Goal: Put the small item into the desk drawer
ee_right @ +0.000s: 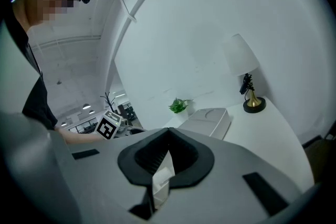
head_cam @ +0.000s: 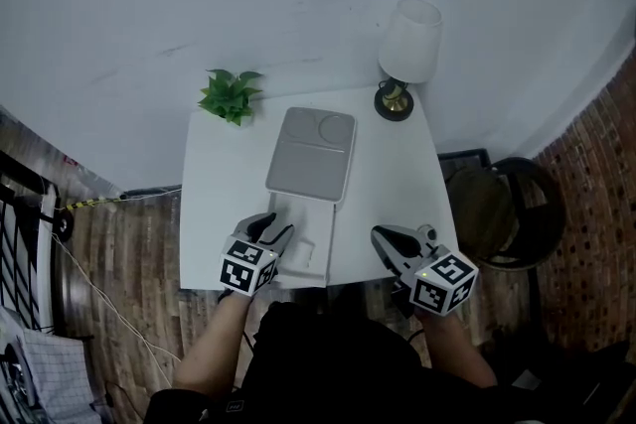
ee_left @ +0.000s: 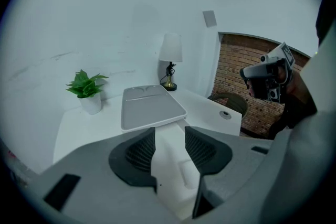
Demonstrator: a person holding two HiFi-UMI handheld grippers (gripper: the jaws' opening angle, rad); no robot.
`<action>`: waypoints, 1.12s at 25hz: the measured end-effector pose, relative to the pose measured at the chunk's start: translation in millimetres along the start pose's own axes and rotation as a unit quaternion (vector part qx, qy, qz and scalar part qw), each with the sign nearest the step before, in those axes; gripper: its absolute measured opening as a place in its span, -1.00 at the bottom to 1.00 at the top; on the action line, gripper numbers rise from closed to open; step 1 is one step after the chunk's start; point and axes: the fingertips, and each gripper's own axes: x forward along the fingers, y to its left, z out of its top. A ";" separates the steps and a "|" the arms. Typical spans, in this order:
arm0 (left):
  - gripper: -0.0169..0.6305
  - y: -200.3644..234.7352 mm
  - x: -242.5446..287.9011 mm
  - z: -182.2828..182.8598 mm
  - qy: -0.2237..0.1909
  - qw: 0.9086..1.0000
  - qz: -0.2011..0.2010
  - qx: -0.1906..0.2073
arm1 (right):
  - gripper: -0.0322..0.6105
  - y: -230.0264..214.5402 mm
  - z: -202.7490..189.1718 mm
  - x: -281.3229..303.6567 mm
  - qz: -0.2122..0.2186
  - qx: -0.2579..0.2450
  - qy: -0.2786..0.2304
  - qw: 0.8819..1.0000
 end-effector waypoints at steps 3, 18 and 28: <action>-0.39 3.9 -17.0 12.3 -0.023 1.000 0.008 -0.010 | -0.89 5.2 6.2 5.6 0.005 -0.005 -0.001 1.000; -0.81 55.2 -114.6 46.4 -0.126 0.991 0.036 -0.037 | -0.89 72.9 24.1 57.5 0.041 -0.044 0.005 0.998; -0.88 109.2 -175.4 51.4 -0.173 0.982 0.072 -0.037 | -0.89 111.0 60.2 93.6 0.040 -0.124 -0.004 0.991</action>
